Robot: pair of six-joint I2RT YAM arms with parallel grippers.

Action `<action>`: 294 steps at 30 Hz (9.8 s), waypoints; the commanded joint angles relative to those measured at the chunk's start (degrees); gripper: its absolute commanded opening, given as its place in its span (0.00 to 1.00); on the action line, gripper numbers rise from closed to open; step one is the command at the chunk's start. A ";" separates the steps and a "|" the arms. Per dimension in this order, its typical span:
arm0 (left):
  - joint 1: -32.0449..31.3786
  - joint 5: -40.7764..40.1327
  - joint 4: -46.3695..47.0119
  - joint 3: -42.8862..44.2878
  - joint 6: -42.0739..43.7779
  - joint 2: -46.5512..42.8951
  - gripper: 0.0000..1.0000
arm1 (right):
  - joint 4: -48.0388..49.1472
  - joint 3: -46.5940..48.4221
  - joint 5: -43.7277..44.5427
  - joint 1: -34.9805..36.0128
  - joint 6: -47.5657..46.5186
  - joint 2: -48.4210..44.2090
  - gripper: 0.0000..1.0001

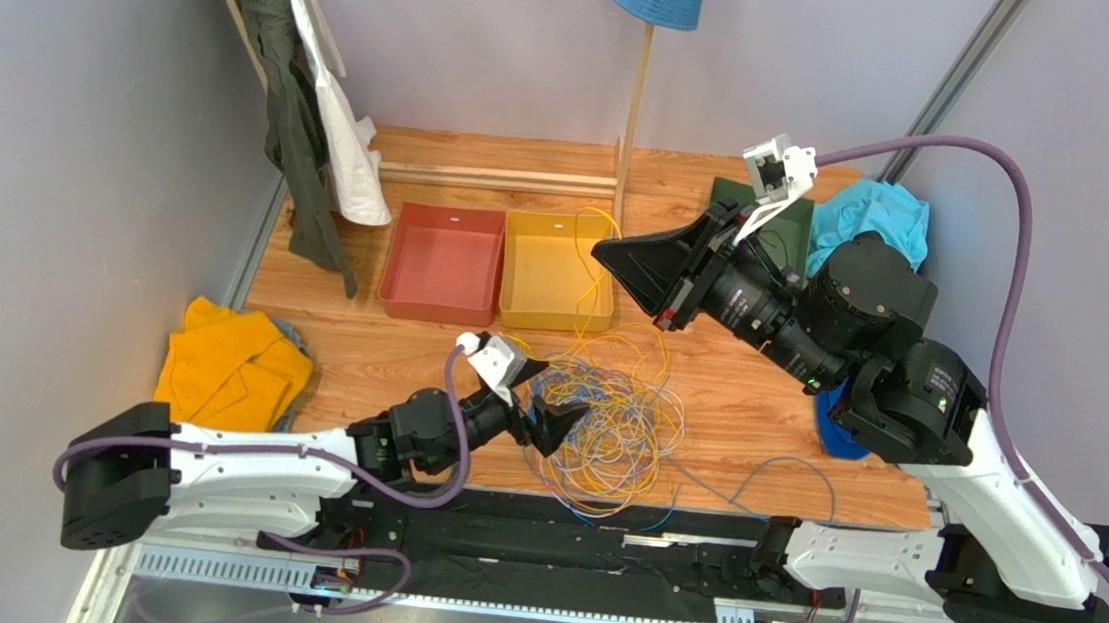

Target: Untangle the cables

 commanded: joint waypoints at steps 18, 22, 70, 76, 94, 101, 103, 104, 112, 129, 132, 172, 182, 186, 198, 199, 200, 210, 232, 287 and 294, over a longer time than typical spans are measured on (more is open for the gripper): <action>-0.31 -1.84 -22.36 19.60 -0.07 -1.17 0.00 | 3.88 -19.52 3.74 0.41 3.51 -13.31 0.00; -0.22 -3.53 -43.97 34.86 -1.05 -6.20 0.00 | 4.41 -28.05 8.22 0.32 4.56 -18.15 0.25; 27.98 10.78 -83.37 127.62 0.10 45.72 0.00 | 3.10 -64.19 12.10 0.41 15.73 -37.05 0.56; 31.86 15.63 -80.49 128.87 -2.10 48.29 0.00 | 2.56 -64.01 12.45 0.32 15.20 -37.76 0.55; 35.11 21.26 -67.84 132.65 -2.98 49.52 0.00 | 4.76 -66.39 11.84 0.41 15.64 -37.23 0.53; 35.90 21.00 -61.58 128.16 -2.01 51.97 0.00 | 2.13 -67.26 12.36 0.32 16.95 -40.04 0.52; 36.69 22.22 -61.75 128.08 -3.24 54.26 0.00 | 1.51 -67.70 12.36 0.32 17.48 -41.62 0.52; 37.48 22.66 -62.02 127.38 -4.64 54.88 0.00 | 1.25 -68.31 12.36 0.32 17.74 -42.15 0.52; 38.10 23.28 -54.99 106.39 -7.37 49.44 0.00 | -0.16 -70.08 12.89 0.32 18.45 -44.79 0.51; 38.01 23.02 -58.24 116.46 -6.41 48.64 0.00 | 0.89 -71.57 12.01 0.41 20.03 -44.97 0.50; 38.01 23.46 -58.85 122.08 -6.32 49.52 0.00 | 1.42 -71.48 11.75 0.32 19.94 -44.26 0.50; 38.10 22.32 -52.79 104.62 -6.50 52.07 0.00 | 1.24 -73.50 12.80 0.32 20.38 -44.35 0.49; 38.63 15.99 -49.10 92.05 -7.29 55.67 0.00 | 1.42 -74.47 13.59 0.32 20.12 -44.44 0.49; 38.54 15.73 -50.68 87.92 -9.04 59.44 0.00 | 1.94 -74.82 13.51 0.23 20.12 -44.35 0.49; 38.54 18.27 -59.99 88.96 -11.59 64.55 0.30 | 2.29 -76.05 13.07 0.32 21.53 -45.05 0.48; 38.54 18.27 -60.69 88.79 -11.85 64.20 0.34 | 2.56 -76.23 12.98 0.32 21.61 -44.88 0.48; 38.54 18.27 -62.27 88.53 -12.03 63.33 0.40 | 2.65 -76.31 12.80 0.32 21.70 -44.44 0.48; 38.10 17.22 -82.68 94.52 -12.12 61.84 0.49 | 5.11 -76.32 11.49 0.32 22.14 -42.94 0.48; 2.59 8.69 -36.11 22.44 -22.58 22.27 0.77 | 0.63 -74.12 13.60 0.32 25.12 -41.88 0.50; 0.83 -9.41 -80.75 75.61 4.32 6.99 0.00 | 14.15 -63.50 12.02 0.32 8.18 -45.58 0.52; 0.92 -6.60 -76.96 67.70 1.95 5.13 0.00 | 24.96 -52.86 6.04 0.32 1.06 -35.49 0.54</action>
